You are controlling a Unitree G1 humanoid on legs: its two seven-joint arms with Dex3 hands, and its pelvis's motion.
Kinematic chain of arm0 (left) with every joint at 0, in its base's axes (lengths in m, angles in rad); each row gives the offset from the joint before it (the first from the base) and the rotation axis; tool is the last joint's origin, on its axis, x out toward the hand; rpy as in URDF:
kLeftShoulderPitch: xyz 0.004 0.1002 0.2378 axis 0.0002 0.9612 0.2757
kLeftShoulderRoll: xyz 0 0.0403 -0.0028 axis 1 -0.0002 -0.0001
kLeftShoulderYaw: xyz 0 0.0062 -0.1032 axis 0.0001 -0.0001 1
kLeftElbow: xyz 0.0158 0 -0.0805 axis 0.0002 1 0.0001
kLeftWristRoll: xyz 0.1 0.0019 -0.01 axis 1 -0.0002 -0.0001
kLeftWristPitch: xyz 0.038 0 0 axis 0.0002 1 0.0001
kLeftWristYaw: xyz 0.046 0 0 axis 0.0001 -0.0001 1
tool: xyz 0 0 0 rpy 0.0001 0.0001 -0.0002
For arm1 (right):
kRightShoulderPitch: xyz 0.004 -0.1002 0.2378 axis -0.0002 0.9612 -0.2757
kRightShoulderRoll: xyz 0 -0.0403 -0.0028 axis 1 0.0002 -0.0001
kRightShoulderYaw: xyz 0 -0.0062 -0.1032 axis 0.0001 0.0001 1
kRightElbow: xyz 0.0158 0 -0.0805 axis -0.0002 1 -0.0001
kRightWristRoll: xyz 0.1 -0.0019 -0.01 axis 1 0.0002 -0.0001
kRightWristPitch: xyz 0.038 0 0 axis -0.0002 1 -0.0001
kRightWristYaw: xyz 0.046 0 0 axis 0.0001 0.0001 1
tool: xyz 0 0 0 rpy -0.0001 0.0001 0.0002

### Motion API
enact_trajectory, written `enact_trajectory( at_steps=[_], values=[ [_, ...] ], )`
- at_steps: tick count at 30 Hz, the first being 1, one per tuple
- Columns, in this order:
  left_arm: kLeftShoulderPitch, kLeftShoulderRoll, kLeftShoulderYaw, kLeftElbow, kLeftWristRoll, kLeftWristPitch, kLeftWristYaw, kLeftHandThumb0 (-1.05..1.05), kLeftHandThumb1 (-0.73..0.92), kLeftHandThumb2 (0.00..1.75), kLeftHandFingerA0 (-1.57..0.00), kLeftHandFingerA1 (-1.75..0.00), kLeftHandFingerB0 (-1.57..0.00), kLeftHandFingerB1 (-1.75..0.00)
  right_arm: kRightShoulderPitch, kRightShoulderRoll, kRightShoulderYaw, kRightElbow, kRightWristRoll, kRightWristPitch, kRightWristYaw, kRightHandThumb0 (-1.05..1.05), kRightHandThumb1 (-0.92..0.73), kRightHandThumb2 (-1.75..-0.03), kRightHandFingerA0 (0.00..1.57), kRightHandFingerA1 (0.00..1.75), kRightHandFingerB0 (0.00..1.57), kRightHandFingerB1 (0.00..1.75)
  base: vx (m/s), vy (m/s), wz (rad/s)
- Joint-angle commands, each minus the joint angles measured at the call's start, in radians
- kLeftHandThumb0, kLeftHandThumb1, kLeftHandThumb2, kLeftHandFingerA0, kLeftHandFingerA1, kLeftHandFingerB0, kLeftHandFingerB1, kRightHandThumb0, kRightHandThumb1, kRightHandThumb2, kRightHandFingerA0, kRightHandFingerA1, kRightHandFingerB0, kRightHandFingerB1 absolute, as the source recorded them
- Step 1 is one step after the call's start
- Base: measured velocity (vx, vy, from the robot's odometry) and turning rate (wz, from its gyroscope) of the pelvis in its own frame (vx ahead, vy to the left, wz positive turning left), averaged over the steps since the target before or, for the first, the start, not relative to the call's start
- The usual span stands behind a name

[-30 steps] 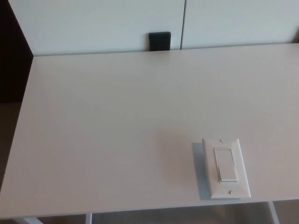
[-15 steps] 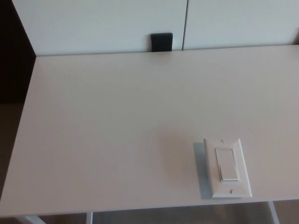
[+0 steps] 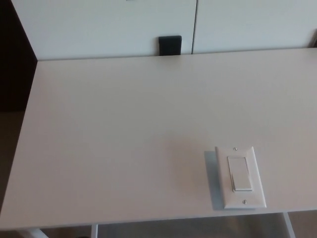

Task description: The robot walk towards a table in front and then clicks the light switch button using the right hand's index finger

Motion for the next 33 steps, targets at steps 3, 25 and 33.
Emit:
enact_trajectory(
  at_steps=[3, 25, 33],
  values=[
    [-0.005, 0.011, 0.022, 0.007, -0.016, 0.026, -0.005, -0.12, 0.53, 0.94, -0.22, -0.54, -0.15, -0.50, 0.149, 0.045, -0.098, -0.296, 0.116, -0.081, -0.038, -0.64, -0.63, -0.60, 0.67, 0.44, 0.58, 0.39, 0.00, 0.000, 0.00],
    [0.020, 0.026, 0.001, -0.019, -0.012, 0.020, -0.031, -0.13, 0.53, 0.94, -0.21, -0.54, -0.13, -0.49, -0.382, 0.000, -0.250, -0.272, -0.845, -0.159, -0.188, -1.00, -0.73, -1.00, 0.00, 0.00, 0.06, 0.14, 0.00, 0.000, 0.00],
    [0.038, 0.024, -0.011, -0.027, -0.014, 0.016, -0.033, -0.13, 0.52, 0.93, -0.22, -0.54, -0.14, -0.50, -0.467, -0.050, -0.128, -0.175, -1.083, -0.040, -0.238, -1.03, -0.78, -1.06, 0.00, 0.06, 0.00, 0.06, 0.00, 0.000, 0.00]
  ],
)
